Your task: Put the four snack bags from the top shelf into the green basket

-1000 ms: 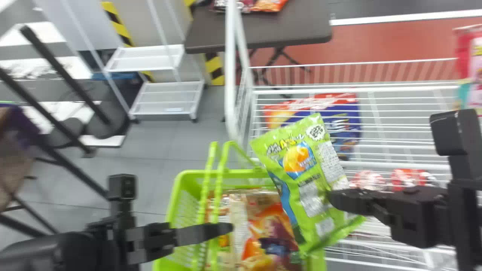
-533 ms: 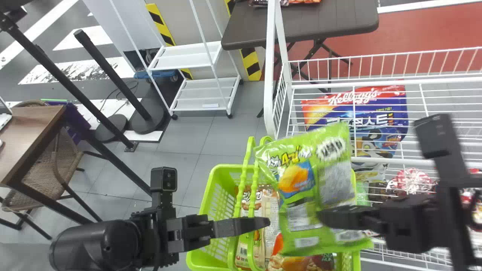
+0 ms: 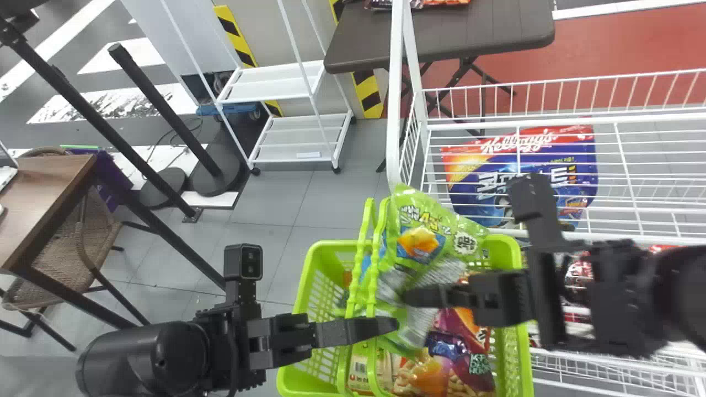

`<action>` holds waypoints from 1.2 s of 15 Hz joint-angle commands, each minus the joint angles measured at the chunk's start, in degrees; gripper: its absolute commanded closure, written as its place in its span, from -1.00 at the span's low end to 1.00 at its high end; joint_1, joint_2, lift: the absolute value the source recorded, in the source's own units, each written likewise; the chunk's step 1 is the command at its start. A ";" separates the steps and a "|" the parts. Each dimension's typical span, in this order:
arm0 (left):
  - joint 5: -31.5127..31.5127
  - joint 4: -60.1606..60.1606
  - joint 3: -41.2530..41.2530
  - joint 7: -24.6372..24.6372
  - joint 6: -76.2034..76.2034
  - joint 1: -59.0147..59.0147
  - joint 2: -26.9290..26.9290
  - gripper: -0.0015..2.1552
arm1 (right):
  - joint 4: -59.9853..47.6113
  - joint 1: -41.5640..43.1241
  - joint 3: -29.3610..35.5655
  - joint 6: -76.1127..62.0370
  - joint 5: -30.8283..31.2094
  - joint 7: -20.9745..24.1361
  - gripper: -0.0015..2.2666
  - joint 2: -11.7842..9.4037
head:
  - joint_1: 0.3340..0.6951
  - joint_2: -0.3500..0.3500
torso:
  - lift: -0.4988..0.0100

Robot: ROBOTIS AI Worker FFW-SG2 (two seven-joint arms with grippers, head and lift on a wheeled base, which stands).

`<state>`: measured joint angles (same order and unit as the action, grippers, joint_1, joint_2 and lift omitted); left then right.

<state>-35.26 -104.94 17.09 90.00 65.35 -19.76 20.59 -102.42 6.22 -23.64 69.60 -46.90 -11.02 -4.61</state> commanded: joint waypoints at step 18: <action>-0.33 2.46 -0.22 0.57 -0.18 1.57 0.68 0.99 | -12.89 -7.62 23.91 20.48 -6.19 -8.93 -0.96 0.12 | 1.00 1.00 | 0.96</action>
<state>-35.53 -102.73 16.87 90.00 65.23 -18.35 21.19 -110.79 1.06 -5.65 89.92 -52.47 -19.36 -4.41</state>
